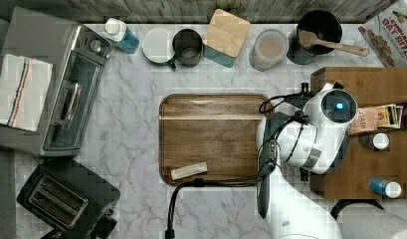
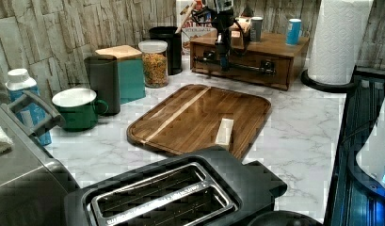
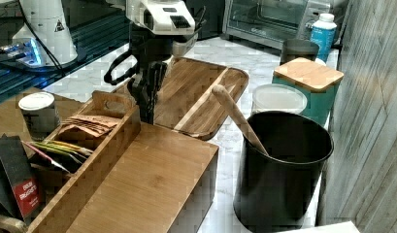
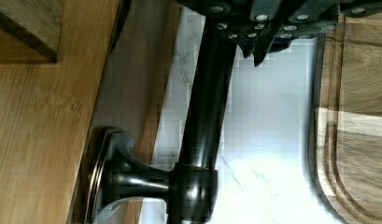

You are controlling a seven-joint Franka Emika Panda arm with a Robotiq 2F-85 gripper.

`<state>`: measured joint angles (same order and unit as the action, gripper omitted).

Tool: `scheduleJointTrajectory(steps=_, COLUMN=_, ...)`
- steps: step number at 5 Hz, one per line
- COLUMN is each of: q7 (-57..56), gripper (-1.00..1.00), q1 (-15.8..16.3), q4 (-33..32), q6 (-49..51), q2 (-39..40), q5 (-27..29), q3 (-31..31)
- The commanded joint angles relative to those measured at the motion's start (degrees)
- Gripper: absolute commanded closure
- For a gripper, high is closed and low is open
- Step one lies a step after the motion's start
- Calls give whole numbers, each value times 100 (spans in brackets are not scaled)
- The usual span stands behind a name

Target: Close the drawer.

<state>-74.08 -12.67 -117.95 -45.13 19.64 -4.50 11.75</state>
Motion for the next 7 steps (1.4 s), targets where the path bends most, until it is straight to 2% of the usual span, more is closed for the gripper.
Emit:
scheduleJointTrajectory(steps=1, q7=245, gripper=100, q1=-630, q4=479, q6=-846, q2=128, q5=-210, q3=875)
scheduleJointTrajectory(steps=7, q7=207, gripper=100, q1=-537, q4=478, q6=-850, q2=140, q5=-149, q3=973)
